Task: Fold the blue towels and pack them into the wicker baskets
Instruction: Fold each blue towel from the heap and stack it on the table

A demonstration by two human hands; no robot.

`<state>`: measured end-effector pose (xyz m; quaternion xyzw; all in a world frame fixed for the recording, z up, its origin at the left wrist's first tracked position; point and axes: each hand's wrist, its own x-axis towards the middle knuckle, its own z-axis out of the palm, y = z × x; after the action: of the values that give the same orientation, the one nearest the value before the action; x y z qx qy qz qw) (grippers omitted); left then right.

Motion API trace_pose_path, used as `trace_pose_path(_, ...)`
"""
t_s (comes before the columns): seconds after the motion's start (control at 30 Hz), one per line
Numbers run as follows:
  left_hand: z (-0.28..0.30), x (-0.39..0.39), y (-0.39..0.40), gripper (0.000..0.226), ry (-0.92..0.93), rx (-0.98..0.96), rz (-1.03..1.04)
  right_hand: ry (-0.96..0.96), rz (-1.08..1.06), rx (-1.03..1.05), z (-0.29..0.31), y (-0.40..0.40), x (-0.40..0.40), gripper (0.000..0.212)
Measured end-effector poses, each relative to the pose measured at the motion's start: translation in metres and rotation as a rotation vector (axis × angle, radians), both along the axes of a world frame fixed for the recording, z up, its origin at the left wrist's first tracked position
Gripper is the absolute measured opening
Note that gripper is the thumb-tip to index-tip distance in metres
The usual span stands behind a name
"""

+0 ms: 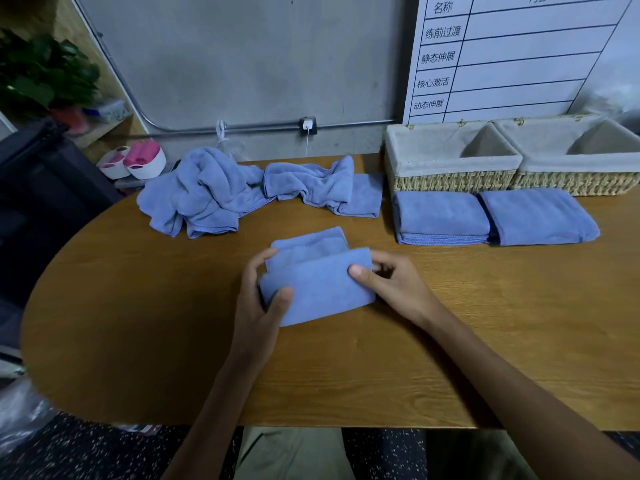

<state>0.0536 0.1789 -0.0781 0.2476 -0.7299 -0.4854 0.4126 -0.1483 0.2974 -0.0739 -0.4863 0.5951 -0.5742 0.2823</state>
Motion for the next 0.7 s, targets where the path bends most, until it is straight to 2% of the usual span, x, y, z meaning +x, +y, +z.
trace_pose_path(0.1,0.001,-0.005,0.003,0.069,0.005,0.1,0.087,-0.032,-0.097,-0.005,-0.001,-0.013,0.003,0.021)
trace_pose_path(0.17,-0.002,-0.009,0.001,0.064,-0.04,0.136,0.166,-0.046,-0.152,0.001,-0.001,-0.02,0.004,0.02)
trace_pose_path(0.27,-0.009,-0.011,-0.004,0.054,-0.121,0.099,0.293,-0.016,-0.228,0.067,-0.006,-0.032,0.004,0.022)
trace_pose_path(0.47,-0.015,-0.014,-0.011,0.059,-0.257,-0.043,0.394,0.142,-0.375,0.157,-0.007,-0.031,0.0,0.041)
trace_pose_path(0.6,-0.017,0.004,-0.012,0.048,-0.247,-0.166,0.276,0.281,-0.255,0.159,-0.01,-0.017,-0.011,0.047)
trace_pose_path(0.7,-0.02,0.019,-0.022,0.062,-0.411,-0.423,0.022,0.256,0.01,0.107,-0.008,0.001,-0.021,0.053)
